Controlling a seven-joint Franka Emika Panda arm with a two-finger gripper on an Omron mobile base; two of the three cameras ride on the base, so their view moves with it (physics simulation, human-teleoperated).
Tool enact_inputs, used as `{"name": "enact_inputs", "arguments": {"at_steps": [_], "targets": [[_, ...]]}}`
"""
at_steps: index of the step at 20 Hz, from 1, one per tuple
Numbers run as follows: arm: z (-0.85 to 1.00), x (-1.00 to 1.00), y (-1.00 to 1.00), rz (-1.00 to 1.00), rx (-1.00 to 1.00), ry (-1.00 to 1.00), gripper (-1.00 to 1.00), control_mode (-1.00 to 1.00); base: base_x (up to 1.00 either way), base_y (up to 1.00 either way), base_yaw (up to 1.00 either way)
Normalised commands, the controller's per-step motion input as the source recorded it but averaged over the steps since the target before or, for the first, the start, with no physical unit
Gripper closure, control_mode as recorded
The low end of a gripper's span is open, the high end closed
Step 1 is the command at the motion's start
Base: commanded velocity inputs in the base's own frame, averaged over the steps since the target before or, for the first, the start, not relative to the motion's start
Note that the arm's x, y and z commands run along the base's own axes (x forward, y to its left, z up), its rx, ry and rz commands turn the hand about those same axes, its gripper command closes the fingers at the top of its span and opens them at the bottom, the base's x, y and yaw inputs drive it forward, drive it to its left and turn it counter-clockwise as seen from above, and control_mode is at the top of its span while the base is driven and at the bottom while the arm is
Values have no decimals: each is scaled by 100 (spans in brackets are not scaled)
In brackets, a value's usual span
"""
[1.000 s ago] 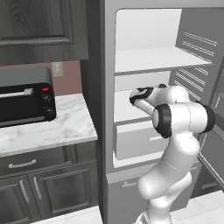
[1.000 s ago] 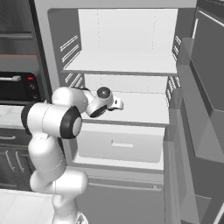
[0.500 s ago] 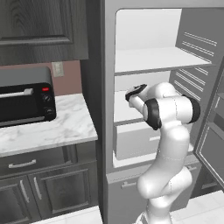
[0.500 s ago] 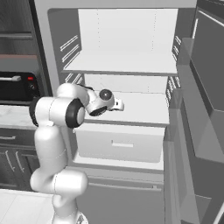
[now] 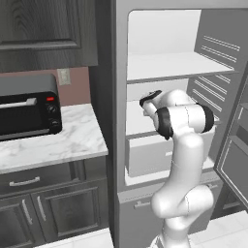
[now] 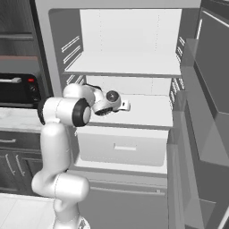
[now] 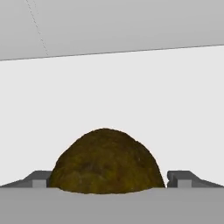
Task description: Take the cheese, fish, and avocado from the fridge and place them on the plate on the dining counter to create an appetizer plate.
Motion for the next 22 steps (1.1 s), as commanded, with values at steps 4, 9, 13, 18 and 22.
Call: {"name": "enact_inputs", "arguments": {"at_steps": [4,9,13,18,22], "targets": [[-33,31,2,0,0,0,100,-100,0,0,0],[-75,5,7,0,0,5,100,-100,0,0,0],[-93,-4,17,0,0,10,100,-100,0,0,0],[-12,-82,-3,-7,0,1,100,-100,0,0,0],[15,-100,-18,-4,0,-2,100,-100,0,0,0]]}}
